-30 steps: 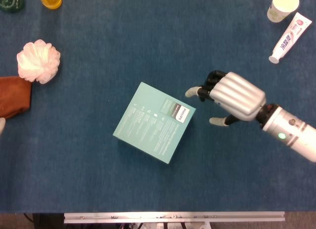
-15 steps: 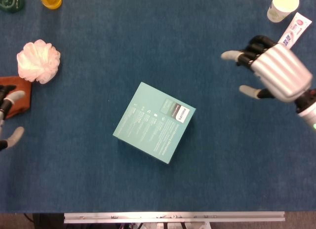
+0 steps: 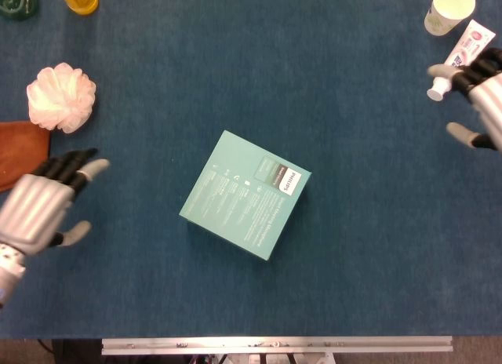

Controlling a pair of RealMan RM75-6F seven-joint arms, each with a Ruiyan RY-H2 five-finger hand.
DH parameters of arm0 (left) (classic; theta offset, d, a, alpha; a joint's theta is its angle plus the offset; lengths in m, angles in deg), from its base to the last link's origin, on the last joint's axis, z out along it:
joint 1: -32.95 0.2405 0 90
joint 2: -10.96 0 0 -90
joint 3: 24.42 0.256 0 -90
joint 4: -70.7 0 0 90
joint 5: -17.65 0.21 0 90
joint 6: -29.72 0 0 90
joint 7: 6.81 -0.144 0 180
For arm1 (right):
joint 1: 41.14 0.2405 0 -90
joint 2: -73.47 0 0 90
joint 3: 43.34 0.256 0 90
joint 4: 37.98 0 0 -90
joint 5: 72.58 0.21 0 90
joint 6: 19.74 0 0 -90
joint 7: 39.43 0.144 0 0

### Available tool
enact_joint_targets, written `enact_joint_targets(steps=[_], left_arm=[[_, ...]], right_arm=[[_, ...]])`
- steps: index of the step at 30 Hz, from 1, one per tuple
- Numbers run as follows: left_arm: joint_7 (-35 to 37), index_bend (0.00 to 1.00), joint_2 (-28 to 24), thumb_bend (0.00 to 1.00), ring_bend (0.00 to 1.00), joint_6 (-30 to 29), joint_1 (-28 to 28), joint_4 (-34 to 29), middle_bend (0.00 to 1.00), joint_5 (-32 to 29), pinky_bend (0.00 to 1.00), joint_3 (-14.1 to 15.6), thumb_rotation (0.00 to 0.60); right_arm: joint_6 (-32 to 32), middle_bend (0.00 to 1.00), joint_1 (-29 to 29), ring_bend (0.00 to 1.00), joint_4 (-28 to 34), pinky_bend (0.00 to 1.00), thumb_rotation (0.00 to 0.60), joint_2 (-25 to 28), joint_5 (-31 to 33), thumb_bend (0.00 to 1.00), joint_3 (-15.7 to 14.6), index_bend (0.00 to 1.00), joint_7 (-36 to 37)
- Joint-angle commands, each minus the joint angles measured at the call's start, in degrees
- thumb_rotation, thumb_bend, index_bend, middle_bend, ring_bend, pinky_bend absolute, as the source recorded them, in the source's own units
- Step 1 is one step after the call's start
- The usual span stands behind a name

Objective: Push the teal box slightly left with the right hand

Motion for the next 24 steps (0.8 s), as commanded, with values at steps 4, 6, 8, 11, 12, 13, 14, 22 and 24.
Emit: enact_joint_targets(steps=[4,6,8,11,12,13,14,22,24], left_arm=[[1.5,0.06,3.3,0.24,0.05,2.7,-3.4,0.5,0.05,1.5,0.18,-0.1,0.6],[1.8,0.06,4.3,0.24,0.05,2.3,-3.9,0.8,0.05,1.2,0.18,-0.8,0.6],[1.6,0.06,5.0,0.24,0.05,1.4,-3.9,0.9,0.05,0.7,0.18,-1.5,0.6],[0.6,0.06,6.2,0.24,0.05,-1.6,-3.0,1.3,0.05,-1.2,0.18,-3.1,0.6],[0.1,0.06,6.5,0.24,0.05,-2.6,-2.5,1.4,0.06,-1.9,0.18,-3.6,0.6],[-0.6,0.07,6.9,0.24,0.06,-4.1,-1.9,1.7,0.06,-3.0,0.18,-4.4,0.6],[-1.0,0.07,7.1,0.24,0.06,-5.2,-1.4,1.9,0.07,-3.8,0.18,-4.9,0.6],[-1.6,0.08,5.8,0.24,0.07,-14.1,3.6,1.1,0.1,-9.5,0.18,-7.7,0.6],[-2.0,0.08,5.3,0.24,0.08,-15.8,4.7,1.1,0.1,-10.0,0.18,-7.7,0.6]], right_arm=[[-0.9,0.5,-1.7,0.4,-0.7,0.28,0.6,1.0,-0.1,0.12,-0.4,0.29,1.9],[-1.3,0.5,-2.3,0.4,-0.8,0.28,0.6,1.3,-0.5,0.12,-0.6,0.29,2.4],[-2.1,0.5,-3.1,0.4,-0.9,0.28,0.6,1.5,-0.7,0.12,-0.7,0.29,2.5],[-3.2,0.5,-4.5,0.4,-1.1,0.28,0.6,2.1,-0.7,0.12,-1.1,0.29,2.8],[-3.5,0.5,-5.0,0.4,-1.1,0.28,0.6,2.3,-0.6,0.12,-1.3,0.29,2.9],[-3.9,0.5,-5.7,0.4,-1.3,0.28,0.6,2.4,-0.6,0.12,-1.5,0.29,2.9],[-4.2,0.5,-6.2,0.4,-1.4,0.28,0.6,2.5,-0.5,0.12,-1.8,0.29,2.8],[-8.1,0.5,-11.2,0.4,-1.4,0.28,0.6,2.1,0.0,0.12,-3.4,0.29,2.1],[-9.1,0.5,-12.5,0.4,-1.5,0.28,0.6,1.9,0.1,0.12,-3.6,0.29,2.3]])
